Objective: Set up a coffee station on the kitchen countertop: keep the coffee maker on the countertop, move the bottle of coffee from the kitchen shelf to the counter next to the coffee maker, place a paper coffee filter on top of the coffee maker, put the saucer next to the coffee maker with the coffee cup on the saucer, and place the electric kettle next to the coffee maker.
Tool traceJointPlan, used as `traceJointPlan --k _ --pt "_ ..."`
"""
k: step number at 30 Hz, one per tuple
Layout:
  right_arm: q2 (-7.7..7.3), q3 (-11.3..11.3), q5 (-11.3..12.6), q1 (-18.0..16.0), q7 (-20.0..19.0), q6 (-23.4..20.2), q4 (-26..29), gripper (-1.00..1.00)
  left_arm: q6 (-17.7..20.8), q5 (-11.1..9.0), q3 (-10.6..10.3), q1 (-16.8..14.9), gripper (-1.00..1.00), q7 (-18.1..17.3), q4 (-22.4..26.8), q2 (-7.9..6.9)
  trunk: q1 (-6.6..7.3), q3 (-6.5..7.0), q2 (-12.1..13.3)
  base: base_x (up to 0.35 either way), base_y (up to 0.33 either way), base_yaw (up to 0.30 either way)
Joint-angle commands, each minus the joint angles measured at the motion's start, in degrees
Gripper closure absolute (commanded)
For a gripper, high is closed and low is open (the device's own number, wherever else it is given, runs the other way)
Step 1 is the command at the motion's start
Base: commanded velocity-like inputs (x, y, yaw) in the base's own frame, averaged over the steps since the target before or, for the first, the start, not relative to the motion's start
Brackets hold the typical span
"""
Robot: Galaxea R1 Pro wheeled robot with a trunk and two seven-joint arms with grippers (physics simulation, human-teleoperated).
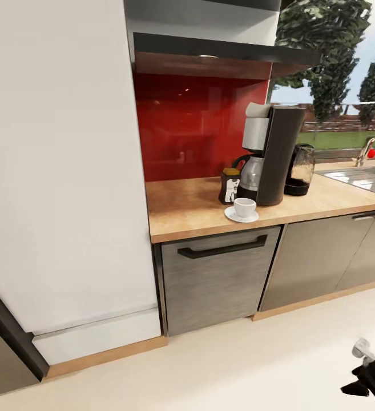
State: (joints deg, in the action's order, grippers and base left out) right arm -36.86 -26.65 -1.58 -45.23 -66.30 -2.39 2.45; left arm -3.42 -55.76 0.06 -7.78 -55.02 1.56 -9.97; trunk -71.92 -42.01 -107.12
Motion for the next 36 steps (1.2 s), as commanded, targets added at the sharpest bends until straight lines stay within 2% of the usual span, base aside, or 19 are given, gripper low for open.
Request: traceJointPlan --k 1,2,5,7,8,10,14,23,36 --pt "0.51 0.55 1.23 3.77 2.19 2.63 -2.13 -1.0 -0.36 0.09 -0.1 -0.04 -1.0 -0.09 -0.06 0.06 0.01 -0.05 -0.03 0.0 0.0 0.0" --pt "1.16 0.58 2.72 7.12 4.58 4.39 -3.42 -1.0 -0.36 0.09 -0.21 -0.04 -1.0 -0.06 -0.06 0.3 0.01 -0.05 -0.03 0.0 0.0 0.0" --pt "3.29 0.61 5.77 11.14 9.4 5.95 -4.5 -1.0 -0.4 0.06 -0.14 -0.04 -1.0 -0.03 -0.04 1.0 0.01 -0.05 -0.03 0.0 0.0 0.0" --pt "6.3 0.62 9.02 15.43 17.63 6.91 -5.2 -1.0 -0.46 0.05 -0.04 -0.04 -1.0 -0.01 0.0 1.62 0.01 -0.05 -0.03 0.0 0.0 0.0" --pt "8.19 0.63 10.37 18.1 24.02 7.31 -5.4 -1.0 -0.59 0.04 -0.01 -0.04 -1.0 -0.01 -0.01 1.91 0.01 -0.05 -0.03 0.0 0.0 0.0" --pt "9.29 0.63 10.91 19.3 27.44 7.47 -5.5 -1.0 -0.68 0.04 0.02 -0.04 -1.0 -0.01 -0.03 2.03 0.01 -0.05 -0.03 0.0 0.0 0.0" --pt "10.71 0.64 11.55 21.14 31.87 7.79 -5.58 -1.0 -0.71 0.04 0.16 -0.04 -1.0 0.0 -0.05 2.17 0.01 -0.05 -0.03 0.0 0.0 0.0" --pt "11.27 0.69 11.81 23.21 34.0 11.48 -5.62 -1.0 -0.65 0.04 0.16 -0.04 -1.0 0.62 -0.06 2.67 0.01 -0.05 -0.03 0.0 0.0 0.0" --pt "11.37 0.72 11.77 23.44 34.22 11.79 -5.44 -1.0 -0.53 0.04 0.1 -0.04 -1.0 1.05 0.06 2.67 0.01 -0.05 -0.03 0.013 -0.017 0.0"
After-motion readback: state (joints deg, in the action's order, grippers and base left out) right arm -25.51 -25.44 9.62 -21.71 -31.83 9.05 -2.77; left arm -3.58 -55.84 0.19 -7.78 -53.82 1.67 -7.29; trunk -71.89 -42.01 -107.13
